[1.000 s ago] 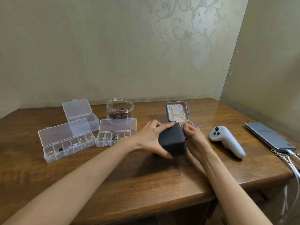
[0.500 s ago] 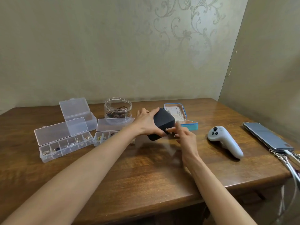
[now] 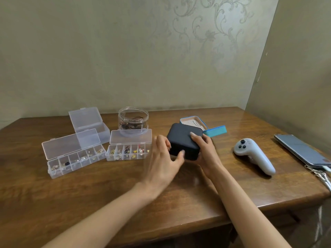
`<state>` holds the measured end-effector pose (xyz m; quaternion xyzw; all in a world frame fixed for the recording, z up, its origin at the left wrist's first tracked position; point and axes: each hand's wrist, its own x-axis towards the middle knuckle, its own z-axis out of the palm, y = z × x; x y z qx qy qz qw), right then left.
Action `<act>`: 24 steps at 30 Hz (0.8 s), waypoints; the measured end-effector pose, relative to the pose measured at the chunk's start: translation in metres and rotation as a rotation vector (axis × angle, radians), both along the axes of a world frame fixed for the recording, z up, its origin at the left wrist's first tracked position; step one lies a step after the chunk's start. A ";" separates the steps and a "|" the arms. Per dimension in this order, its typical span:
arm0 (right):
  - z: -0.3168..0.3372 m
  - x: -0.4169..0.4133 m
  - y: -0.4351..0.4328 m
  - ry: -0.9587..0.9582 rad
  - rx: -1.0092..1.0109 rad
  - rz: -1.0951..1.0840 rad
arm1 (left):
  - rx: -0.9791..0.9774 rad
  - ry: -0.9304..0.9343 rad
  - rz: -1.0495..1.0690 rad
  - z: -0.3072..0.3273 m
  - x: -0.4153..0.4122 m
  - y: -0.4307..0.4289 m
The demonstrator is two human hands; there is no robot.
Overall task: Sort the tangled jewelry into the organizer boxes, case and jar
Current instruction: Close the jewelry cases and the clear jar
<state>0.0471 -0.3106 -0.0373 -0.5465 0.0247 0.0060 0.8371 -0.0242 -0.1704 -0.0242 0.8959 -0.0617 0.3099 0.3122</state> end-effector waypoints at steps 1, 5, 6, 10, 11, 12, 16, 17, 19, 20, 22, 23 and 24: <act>-0.002 0.001 0.002 -0.004 -0.017 -0.019 | -0.030 0.042 -0.004 -0.004 -0.004 -0.005; -0.007 -0.002 0.015 -0.032 0.011 -0.075 | -0.318 0.052 -0.032 -0.010 -0.007 -0.024; -0.007 -0.005 0.019 -0.035 0.003 -0.082 | -0.416 0.062 -0.039 -0.011 -0.007 -0.027; -0.008 -0.007 0.028 -0.040 0.010 -0.086 | -0.594 0.060 -0.029 -0.020 -0.003 -0.025; -0.007 -0.007 0.028 -0.041 0.016 -0.088 | -0.585 0.053 -0.015 -0.021 -0.003 -0.023; -0.005 -0.008 0.029 -0.042 0.017 -0.087 | -0.582 0.058 -0.003 -0.020 -0.005 -0.021; -0.003 -0.010 0.031 -0.065 0.010 -0.094 | -0.928 0.258 -0.142 -0.014 -0.010 -0.019; -0.004 -0.011 0.031 -0.069 0.002 -0.097 | -1.002 0.295 -0.176 -0.013 -0.010 -0.020; -0.004 -0.011 0.030 -0.069 -0.007 -0.090 | -1.022 0.304 -0.199 -0.015 -0.008 -0.020; -0.004 -0.012 0.030 -0.066 -0.009 -0.083 | -0.996 0.290 -0.202 -0.016 -0.007 -0.020; -0.005 -0.012 0.028 -0.059 -0.008 -0.067 | -0.924 0.257 -0.205 -0.019 -0.004 -0.016; -0.006 -0.012 0.028 -0.055 -0.008 -0.060 | -0.876 0.242 -0.205 -0.020 -0.003 -0.013; -0.006 -0.012 0.026 -0.051 -0.013 -0.058 | -0.806 0.224 -0.203 -0.020 -0.003 -0.008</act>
